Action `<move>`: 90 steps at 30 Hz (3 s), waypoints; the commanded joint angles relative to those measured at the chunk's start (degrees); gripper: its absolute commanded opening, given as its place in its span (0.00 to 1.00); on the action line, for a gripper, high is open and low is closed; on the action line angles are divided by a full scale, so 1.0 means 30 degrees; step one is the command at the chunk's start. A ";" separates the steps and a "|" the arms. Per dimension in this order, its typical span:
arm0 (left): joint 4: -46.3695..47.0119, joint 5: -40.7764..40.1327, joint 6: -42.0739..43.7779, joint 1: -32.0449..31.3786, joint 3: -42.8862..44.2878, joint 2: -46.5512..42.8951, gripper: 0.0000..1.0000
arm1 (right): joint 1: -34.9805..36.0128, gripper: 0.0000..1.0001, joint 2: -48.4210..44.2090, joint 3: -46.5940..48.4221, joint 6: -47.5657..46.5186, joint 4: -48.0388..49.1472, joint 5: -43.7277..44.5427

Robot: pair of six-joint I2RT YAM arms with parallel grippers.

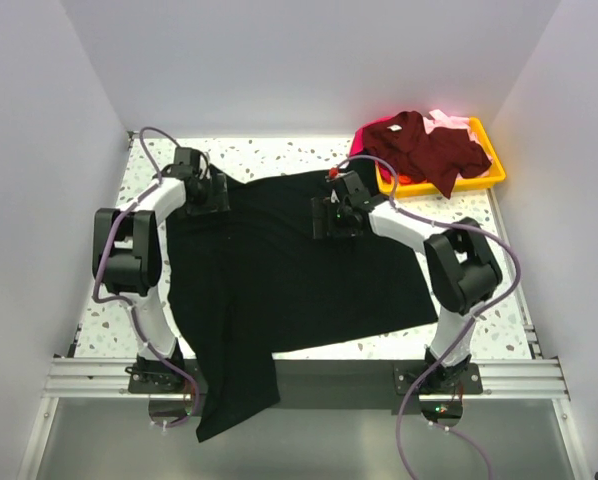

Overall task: Fold and stack the t-shirts
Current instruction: Flatten the tshirt out

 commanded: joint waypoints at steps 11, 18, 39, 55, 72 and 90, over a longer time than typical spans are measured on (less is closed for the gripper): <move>0.0278 0.0359 -0.0390 0.0819 0.2212 0.3425 1.00 | -0.1428 0.93 0.3974 0.3753 0.2759 -0.1612 -0.0683; 0.0133 0.0973 -0.0244 0.0789 0.5370 0.5007 1.00 | -0.2747 0.94 0.5614 0.6005 0.2849 -0.2310 -0.1126; 0.0336 -0.2184 -0.0416 -0.1173 0.6976 -0.0226 1.00 | -0.3600 0.95 0.4801 1.1491 -0.0196 -0.2430 -0.3885; 0.2329 -0.3917 -0.4344 -0.1262 -0.7101 -0.8407 1.00 | 0.2608 0.95 -0.3490 0.0451 0.0621 -0.1375 0.0071; 0.4848 -0.2950 -0.4932 -0.0032 -0.8774 -0.5304 1.00 | 0.3229 0.97 -0.0508 -0.1405 0.1794 -0.0672 0.0571; 0.4176 -0.2043 -0.3701 0.0584 -0.2918 0.0696 1.00 | -0.0346 0.97 0.3680 0.2661 0.2234 -0.1344 -0.2241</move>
